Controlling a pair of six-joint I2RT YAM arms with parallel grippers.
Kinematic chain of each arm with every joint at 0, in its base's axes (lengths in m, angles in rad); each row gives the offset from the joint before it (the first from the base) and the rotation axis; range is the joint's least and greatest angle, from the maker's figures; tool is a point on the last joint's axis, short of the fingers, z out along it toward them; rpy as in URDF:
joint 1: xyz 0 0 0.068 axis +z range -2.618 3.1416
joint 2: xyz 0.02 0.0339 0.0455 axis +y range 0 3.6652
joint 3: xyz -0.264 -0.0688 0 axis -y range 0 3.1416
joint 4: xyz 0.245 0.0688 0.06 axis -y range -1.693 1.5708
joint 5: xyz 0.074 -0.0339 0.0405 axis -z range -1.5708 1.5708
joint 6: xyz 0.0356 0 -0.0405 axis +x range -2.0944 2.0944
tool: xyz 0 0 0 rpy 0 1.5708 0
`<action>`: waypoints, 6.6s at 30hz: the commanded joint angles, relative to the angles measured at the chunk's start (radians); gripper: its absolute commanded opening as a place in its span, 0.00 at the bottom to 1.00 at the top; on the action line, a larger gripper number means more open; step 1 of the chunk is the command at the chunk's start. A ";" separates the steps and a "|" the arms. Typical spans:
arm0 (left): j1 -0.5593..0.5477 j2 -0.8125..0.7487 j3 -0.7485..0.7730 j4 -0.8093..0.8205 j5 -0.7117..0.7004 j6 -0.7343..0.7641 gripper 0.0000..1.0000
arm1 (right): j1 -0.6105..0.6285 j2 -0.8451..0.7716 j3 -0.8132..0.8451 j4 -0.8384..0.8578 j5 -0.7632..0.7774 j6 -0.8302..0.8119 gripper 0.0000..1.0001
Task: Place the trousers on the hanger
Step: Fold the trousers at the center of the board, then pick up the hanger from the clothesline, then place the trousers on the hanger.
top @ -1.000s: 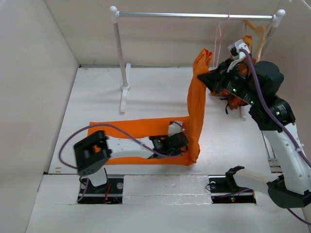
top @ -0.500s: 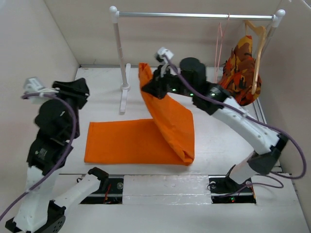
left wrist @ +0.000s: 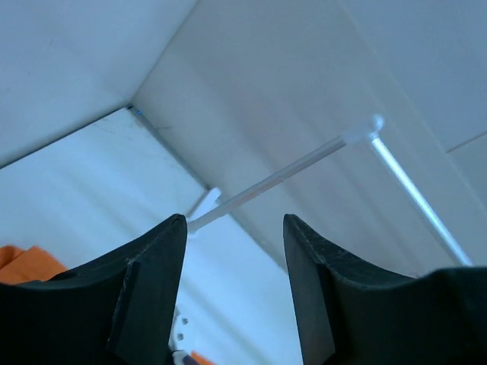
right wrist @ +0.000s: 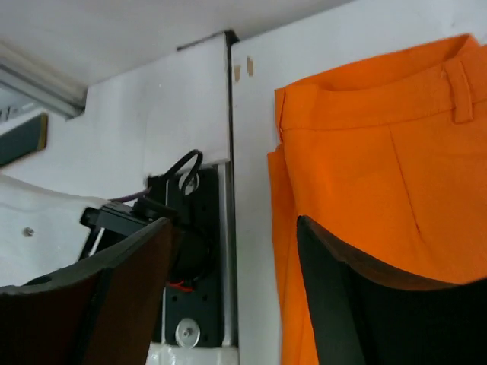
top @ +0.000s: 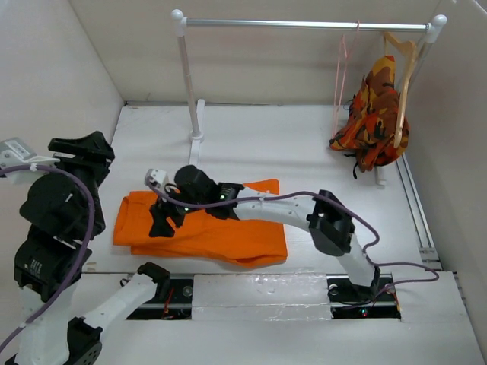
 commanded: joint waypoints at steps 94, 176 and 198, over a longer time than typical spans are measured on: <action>-0.425 0.772 0.156 0.394 0.797 0.145 0.66 | -1.045 -1.053 -0.645 -0.395 0.349 -0.486 0.00; -0.654 0.795 -0.837 0.805 0.268 -0.452 0.00 | -0.550 -0.862 -1.588 0.457 -0.031 -0.012 0.00; -0.509 0.587 -0.995 0.691 0.138 -0.292 0.00 | -0.881 -1.474 -1.625 -0.120 -0.090 -0.090 0.00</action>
